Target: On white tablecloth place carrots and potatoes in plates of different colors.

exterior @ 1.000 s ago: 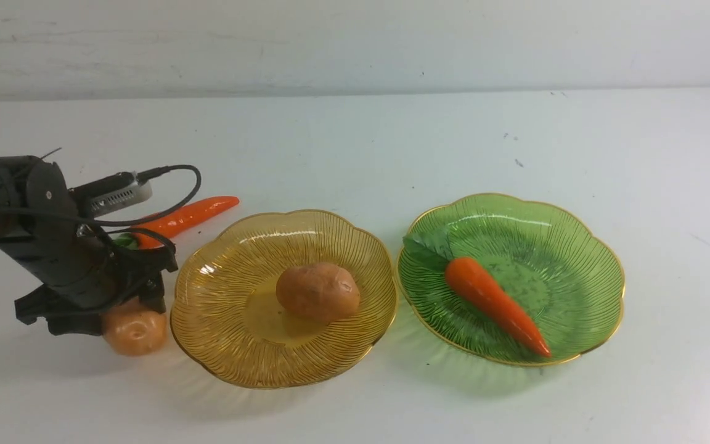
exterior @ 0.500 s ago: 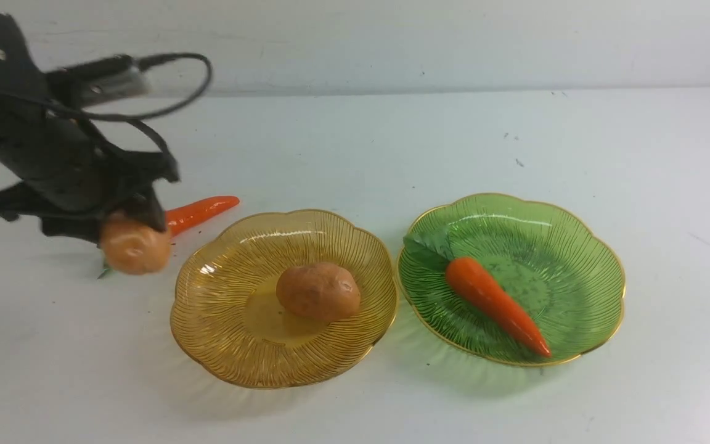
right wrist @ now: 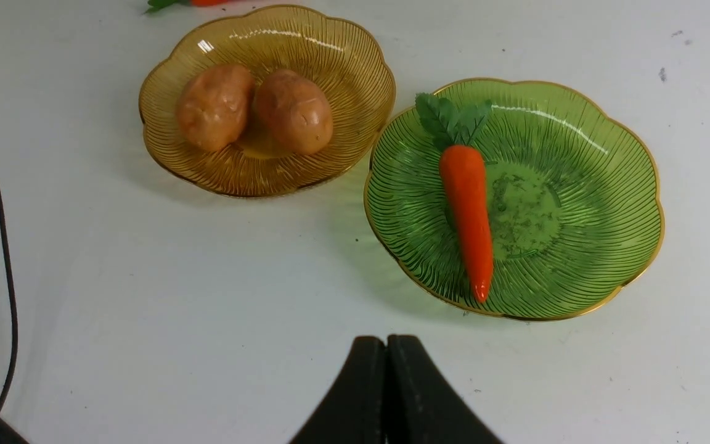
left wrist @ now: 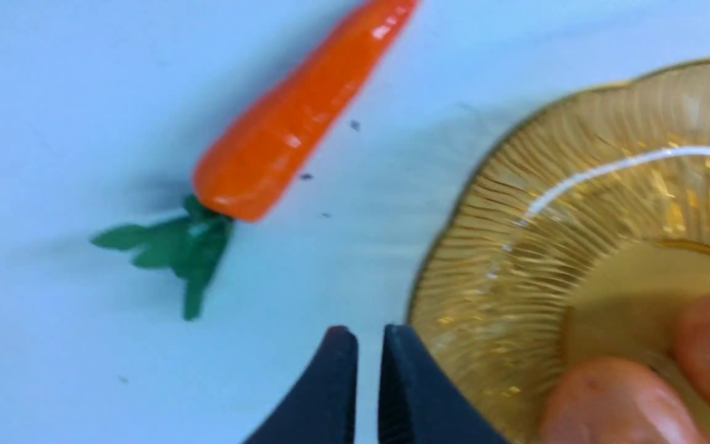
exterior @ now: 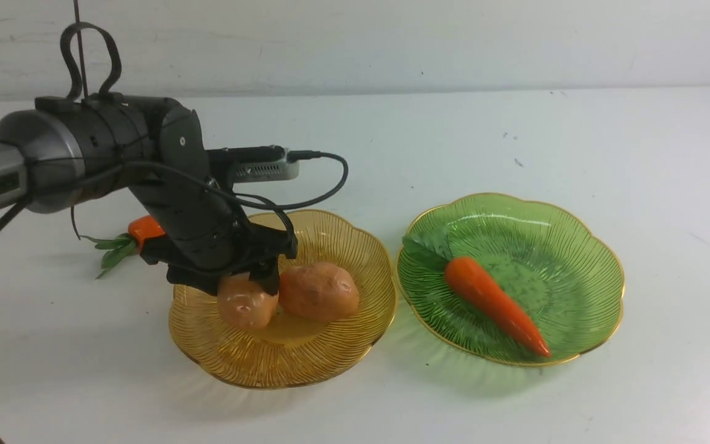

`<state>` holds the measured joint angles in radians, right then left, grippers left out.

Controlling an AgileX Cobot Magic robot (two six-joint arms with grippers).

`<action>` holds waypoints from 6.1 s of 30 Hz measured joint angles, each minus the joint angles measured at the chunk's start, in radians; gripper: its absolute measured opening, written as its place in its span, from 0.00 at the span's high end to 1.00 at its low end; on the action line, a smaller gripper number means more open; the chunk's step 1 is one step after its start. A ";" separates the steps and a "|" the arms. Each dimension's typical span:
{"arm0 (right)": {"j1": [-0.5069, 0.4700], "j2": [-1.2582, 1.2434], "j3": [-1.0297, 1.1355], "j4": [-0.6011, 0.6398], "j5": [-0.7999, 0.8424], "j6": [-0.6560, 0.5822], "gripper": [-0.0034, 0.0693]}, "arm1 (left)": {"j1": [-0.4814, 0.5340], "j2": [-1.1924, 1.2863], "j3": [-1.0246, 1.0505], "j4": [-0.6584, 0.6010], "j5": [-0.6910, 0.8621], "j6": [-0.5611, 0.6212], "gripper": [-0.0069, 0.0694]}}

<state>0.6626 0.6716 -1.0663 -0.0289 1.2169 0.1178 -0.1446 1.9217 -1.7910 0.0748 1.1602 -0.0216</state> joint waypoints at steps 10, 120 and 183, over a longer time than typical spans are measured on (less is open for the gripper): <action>0.000 0.000 0.000 0.000 0.000 0.000 0.97 | 0.085 0.255 -0.179 -0.102 -0.046 0.365 0.64; -0.003 -0.594 0.815 -0.094 -0.968 0.130 0.97 | -0.451 0.311 -0.823 -0.380 0.111 0.122 0.91; -0.696 -0.681 1.093 -0.045 -0.837 -0.046 0.97 | -0.451 -1.535 1.028 0.204 -0.125 -0.257 0.91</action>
<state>-0.0330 -0.0096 0.0269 -0.0738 0.3804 0.0723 -0.5956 0.3864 -0.7627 0.2787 1.0356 -0.2781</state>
